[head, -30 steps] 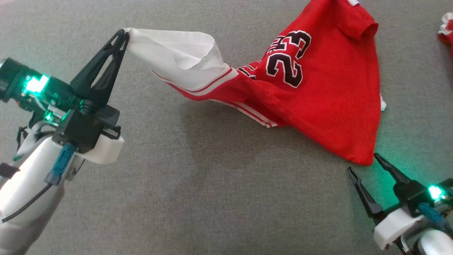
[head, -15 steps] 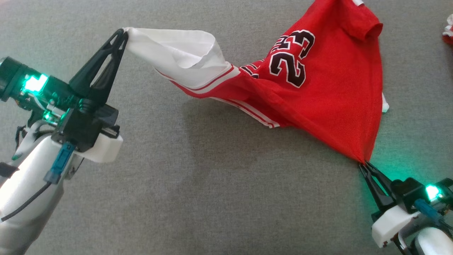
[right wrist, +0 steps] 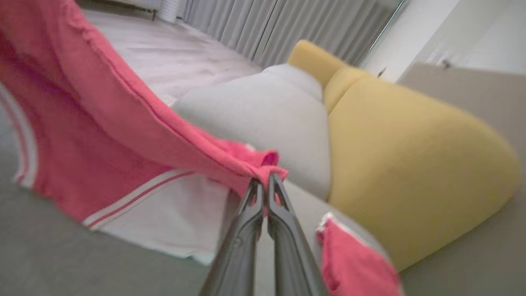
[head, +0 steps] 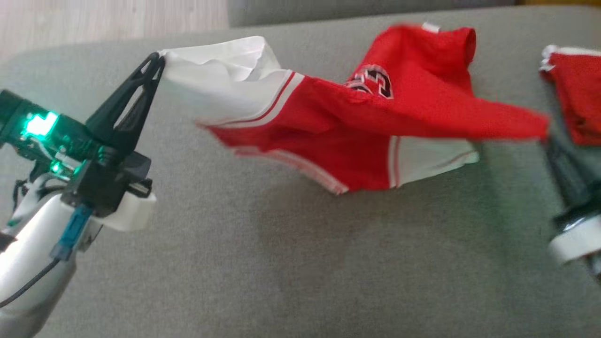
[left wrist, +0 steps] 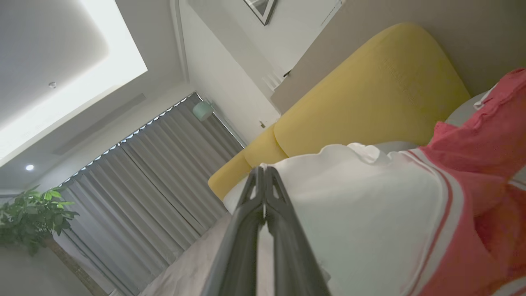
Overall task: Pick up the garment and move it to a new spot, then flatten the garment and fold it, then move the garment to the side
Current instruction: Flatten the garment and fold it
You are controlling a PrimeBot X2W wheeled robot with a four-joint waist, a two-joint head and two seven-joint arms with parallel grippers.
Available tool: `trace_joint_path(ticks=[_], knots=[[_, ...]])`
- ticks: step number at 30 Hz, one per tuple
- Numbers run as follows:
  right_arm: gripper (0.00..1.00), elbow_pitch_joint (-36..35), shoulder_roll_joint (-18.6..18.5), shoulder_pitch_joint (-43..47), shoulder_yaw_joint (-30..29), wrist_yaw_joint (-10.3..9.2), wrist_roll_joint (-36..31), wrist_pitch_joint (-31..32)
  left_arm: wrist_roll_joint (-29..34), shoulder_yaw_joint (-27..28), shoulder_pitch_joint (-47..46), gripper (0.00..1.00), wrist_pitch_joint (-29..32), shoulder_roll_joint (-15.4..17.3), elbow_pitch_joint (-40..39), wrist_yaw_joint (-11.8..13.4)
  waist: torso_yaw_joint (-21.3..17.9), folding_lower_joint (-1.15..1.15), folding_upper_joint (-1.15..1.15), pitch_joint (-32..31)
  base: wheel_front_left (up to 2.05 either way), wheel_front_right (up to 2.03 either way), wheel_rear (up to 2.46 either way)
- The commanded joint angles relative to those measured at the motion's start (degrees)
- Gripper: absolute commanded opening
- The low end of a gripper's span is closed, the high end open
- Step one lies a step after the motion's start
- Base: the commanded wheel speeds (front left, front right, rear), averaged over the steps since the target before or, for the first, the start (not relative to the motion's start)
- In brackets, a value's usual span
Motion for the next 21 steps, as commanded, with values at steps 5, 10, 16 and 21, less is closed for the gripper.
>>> trace_joint_path(ticks=[5,10,16,21], knots=[[0.00,-8.0,-8.7,-6.3,-1.9,-0.04,1.5,3.8,0.6,4.7,-3.4,0.00,-0.2,4.3,-4.6,-0.7,-1.4,0.00,0.00,-5.7,0.00,0.00,0.00],[0.00,-10.6,-15.3,-14.4,-1.6,-0.04,4.8,6.9,0.7,6.3,-9.3,0.00,-0.2,5.8,-6.6,-3.0,-1.1,0.00,0.00,-8.8,0.00,0.00,0.00],[0.00,-4.3,-20.2,-30.4,6.5,-0.04,10.8,9.0,-0.7,6.8,-23.3,0.00,1.1,4.0,-0.7,-8.8,0.4,0.00,0.00,-6.9,0.00,0.00,0.00],[0.00,4.2,-20.2,-44.3,17.6,-0.04,14.0,8.3,-0.1,4.6,-33.8,0.00,2.4,0.6,9.8,-12.1,2.0,0.00,0.00,-1.4,0.00,0.00,0.00]])
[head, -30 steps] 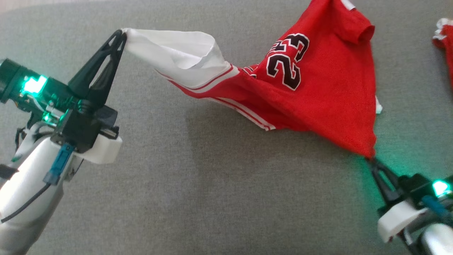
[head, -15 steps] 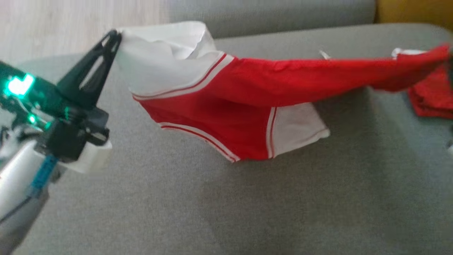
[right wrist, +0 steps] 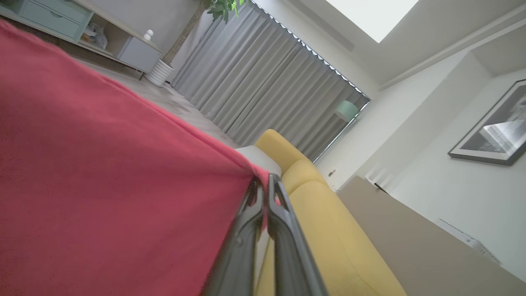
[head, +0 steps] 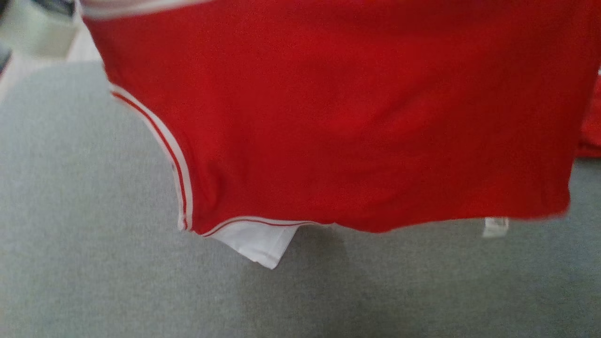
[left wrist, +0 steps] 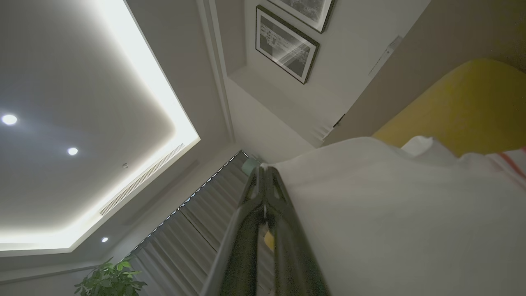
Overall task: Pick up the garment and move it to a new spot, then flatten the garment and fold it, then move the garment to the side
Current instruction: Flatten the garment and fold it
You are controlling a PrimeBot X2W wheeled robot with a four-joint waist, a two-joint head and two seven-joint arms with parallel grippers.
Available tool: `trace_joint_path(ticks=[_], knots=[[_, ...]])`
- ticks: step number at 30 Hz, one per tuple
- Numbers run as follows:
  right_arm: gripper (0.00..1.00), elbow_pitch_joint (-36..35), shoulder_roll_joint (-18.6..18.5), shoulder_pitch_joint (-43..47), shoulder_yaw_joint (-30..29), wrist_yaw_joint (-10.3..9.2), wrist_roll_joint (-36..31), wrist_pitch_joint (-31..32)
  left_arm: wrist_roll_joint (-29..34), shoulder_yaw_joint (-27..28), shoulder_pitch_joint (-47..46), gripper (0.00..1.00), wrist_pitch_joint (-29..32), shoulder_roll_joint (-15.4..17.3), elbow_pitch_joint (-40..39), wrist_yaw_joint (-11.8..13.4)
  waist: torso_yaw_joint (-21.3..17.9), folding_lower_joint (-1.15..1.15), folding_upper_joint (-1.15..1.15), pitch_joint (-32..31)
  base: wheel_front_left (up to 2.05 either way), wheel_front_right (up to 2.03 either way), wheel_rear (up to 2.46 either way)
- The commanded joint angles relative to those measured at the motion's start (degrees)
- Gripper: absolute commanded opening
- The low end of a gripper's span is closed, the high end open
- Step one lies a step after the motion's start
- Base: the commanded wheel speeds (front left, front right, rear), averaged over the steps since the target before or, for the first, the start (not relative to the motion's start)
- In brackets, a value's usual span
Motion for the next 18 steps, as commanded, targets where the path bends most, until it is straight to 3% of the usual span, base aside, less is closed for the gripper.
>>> trace_joint_path(ticks=[1,6,10,14,18], knots=[[0.00,0.6,-0.6,-2.8,1.2,-0.04,1.0,-0.4,1.1,1.8,-4.7,0.00,0.0,1.5,0.8,-0.2,1.3,-0.01,0.00,3.6,0.00,0.00,0.00],[0.00,10.5,2.8,-16.8,8.2,-0.04,0.7,-3.7,3.9,0.2,-15.2,0.00,-1.3,-1.6,10.6,-0.6,2.5,-0.01,0.00,9.3,0.00,0.00,0.00],[0.00,17.6,4.5,-25.7,9.5,-0.04,-2.2,-9.1,6.8,0.1,-23.4,0.00,-2.2,-3.5,15.0,1.5,3.1,-0.01,0.00,12.6,0.00,0.00,0.00],[0.00,22.5,5.0,-30.9,8.9,-0.04,-5.5,-13.8,8.4,-0.6,-28.1,0.00,-2.3,-4.2,12.4,2.8,3.5,-0.01,0.00,15.1,0.00,0.00,0.00],[0.00,25.4,4.3,-31.4,9.6,-0.04,-7.2,-15.8,7.2,-1.2,-25.7,0.00,-2.3,-3.5,7.6,2.9,3.9,-0.01,0.00,17.5,0.00,0.00,0.00]])
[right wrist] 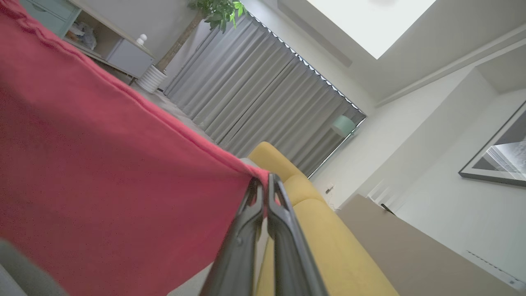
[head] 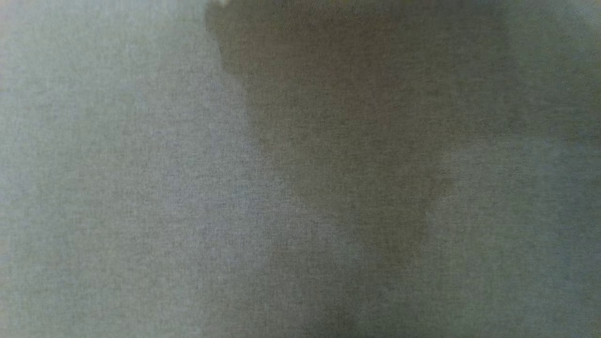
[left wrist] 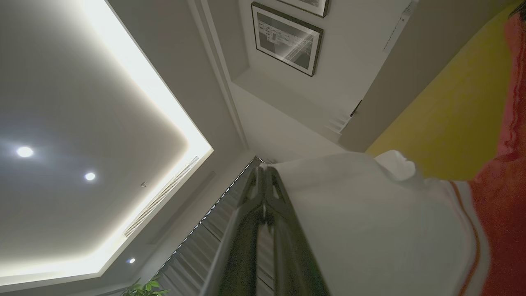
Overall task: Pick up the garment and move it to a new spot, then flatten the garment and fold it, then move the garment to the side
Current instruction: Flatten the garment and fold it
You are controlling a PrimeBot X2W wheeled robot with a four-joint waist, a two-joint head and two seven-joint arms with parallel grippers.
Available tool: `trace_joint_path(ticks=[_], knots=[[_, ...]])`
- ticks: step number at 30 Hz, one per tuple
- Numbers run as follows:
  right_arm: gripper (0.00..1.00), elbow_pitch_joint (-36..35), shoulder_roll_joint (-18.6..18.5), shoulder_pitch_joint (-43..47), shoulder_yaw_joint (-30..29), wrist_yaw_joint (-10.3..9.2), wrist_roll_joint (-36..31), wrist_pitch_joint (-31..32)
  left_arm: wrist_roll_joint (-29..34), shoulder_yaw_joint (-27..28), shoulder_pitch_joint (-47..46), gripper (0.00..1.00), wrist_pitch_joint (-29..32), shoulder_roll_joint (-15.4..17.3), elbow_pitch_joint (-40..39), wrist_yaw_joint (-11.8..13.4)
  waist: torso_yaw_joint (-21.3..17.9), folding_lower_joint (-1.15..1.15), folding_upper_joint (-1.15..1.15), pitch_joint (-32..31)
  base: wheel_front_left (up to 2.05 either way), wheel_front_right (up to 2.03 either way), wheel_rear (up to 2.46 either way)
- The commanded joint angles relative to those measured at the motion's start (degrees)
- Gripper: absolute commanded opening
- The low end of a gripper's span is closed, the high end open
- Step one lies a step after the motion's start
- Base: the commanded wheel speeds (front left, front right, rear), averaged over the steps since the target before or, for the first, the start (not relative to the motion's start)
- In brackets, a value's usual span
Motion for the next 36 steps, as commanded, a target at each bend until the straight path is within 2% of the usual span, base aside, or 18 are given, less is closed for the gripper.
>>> trace_joint_path(ticks=[1,5,6,10,16,22,29,36], knots=[[0.00,0.1,-1.0,1.0,0.1,-0.04,-0.4,-0.9,-1.0,1.1,1.8,0.00,0.0,3.2,-3.6,0.7,0.6,-0.01,0.00,2.4,0.00,0.00,0.00],[0.00,1.5,-1.4,5.7,0.2,-0.04,0.5,-2.1,-3.2,0.7,11.4,0.00,0.0,5.3,-9.3,2.0,0.5,-0.01,0.00,3.9,0.00,0.00,0.00],[0.00,1.5,-1.4,5.7,0.2,-0.04,0.5,-2.1,-3.2,0.7,11.4,0.00,0.0,5.3,-9.3,2.0,0.5,-0.01,0.00,3.9,0.00,0.00,0.00],[0.00,1.3,-2.3,14.0,-2.3,-0.04,1.8,-3.3,-3.9,0.1,24.8,0.00,0.0,7.9,-16.9,6.2,0.3,-0.01,0.00,3.7,0.00,0.00,0.00],[0.00,-3.5,-2.5,35.3,-10.8,-0.04,3.2,-4.0,-4.4,-1.7,49.5,0.00,0.0,12.5,-27.4,14.8,-1.1,-0.01,0.00,-0.3,0.00,0.00,0.00],[0.00,-13.5,1.5,59.8,-21.4,-0.04,1.8,-0.7,-6.5,-4.5,68.3,0.00,0.0,14.5,-30.7,19.3,-2.6,-0.01,0.00,-4.4,0.00,0.00,0.00],[0.00,-25.8,7.7,79.0,-31.2,-0.04,-1.8,3.5,-7.9,-6.8,80.1,0.00,0.0,14.7,-30.6,20.5,-3.7,-0.01,0.00,-7.8,0.00,0.00,0.00],[0.00,-31.8,9.9,87.2,-35.9,-0.04,-2.5,5.5,-8.3,-6.3,84.6,0.00,0.0,14.3,-32.3,20.9,-3.4,-0.01,0.00,-9.2,0.00,0.00,0.00]])
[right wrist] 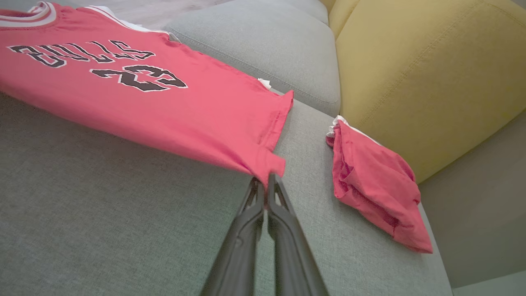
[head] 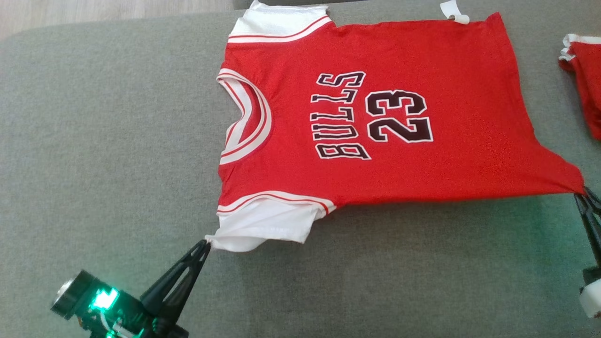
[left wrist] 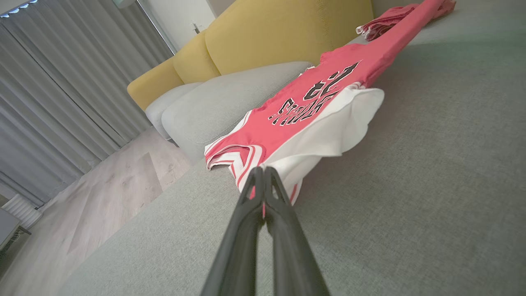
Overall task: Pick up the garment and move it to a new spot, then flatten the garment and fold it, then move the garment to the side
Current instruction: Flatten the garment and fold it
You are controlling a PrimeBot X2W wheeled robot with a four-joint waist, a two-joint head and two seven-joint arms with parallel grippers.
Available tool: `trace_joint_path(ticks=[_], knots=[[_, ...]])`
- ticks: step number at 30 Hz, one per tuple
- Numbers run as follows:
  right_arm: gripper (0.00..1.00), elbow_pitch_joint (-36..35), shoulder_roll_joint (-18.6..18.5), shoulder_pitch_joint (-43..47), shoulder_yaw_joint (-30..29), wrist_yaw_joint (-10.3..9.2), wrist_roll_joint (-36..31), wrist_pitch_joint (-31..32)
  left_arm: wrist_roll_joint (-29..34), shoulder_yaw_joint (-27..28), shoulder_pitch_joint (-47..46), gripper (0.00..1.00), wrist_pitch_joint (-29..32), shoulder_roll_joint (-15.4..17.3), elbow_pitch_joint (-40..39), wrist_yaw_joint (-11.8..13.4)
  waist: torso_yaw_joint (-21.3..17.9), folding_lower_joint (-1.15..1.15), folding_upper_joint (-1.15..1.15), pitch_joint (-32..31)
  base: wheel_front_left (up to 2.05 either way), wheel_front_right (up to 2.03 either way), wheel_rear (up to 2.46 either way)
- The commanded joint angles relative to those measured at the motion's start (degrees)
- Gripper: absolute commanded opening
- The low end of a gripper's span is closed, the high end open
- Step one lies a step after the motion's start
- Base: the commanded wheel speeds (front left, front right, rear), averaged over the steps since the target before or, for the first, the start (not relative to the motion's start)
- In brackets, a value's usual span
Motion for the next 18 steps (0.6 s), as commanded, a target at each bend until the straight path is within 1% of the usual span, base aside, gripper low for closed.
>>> trace_joint_path(ticks=[1,4,8,11,14,15,18], knots=[[0.00,-2.7,-1.4,0.1,-0.9,-0.04,-0.6,0.7,-0.2,3.0,-1.6,0.00,-0.1,1.8,-1.7,0.2,0.1,0.01,0.00,0.1,0.00,0.00,0.00],[0.00,-4.0,-0.8,0.0,-1.9,-0.04,-1.0,2.2,0.7,3.7,-3.4,0.00,-0.1,1.6,-2.1,-0.7,0.2,0.01,0.00,0.7,0.00,0.00,0.00],[0.00,-4.2,-0.8,-2.5,-2.4,-0.04,-1.0,3.7,2.3,4.8,-8.9,0.00,-0.1,1.4,-2.3,-3.2,0.6,0.01,0.00,2.7,0.00,0.00,0.00],[0.00,-3.6,-1.0,-5.8,-2.0,-0.04,-0.8,4.9,3.8,6.0,-14.8,0.00,-0.1,1.0,-1.6,-5.1,0.6,0.01,0.00,4.5,0.00,0.00,0.00],[0.00,-2.0,-1.6,-10.5,-0.9,-0.04,-0.4,5.7,4.4,7.9,-20.8,0.00,-0.1,0.2,-0.4,-6.2,0.3,0.01,0.00,6.4,0.00,0.00,0.00],[0.00,-2.0,-1.6,-10.5,-0.9,-0.04,-0.4,5.7,4.4,7.9,-20.8,0.00,-0.1,0.2,-0.4,-6.2,0.3,0.01,0.00,6.4,0.00,0.00,0.00],[0.00,0.5,-2.3,-15.7,0.6,-0.04,0.0,6.0,5.5,8.4,-26.8,0.00,-0.1,-0.6,1.8,-8.0,0.0,0.01,0.00,8.2,0.00,0.00,0.00]])
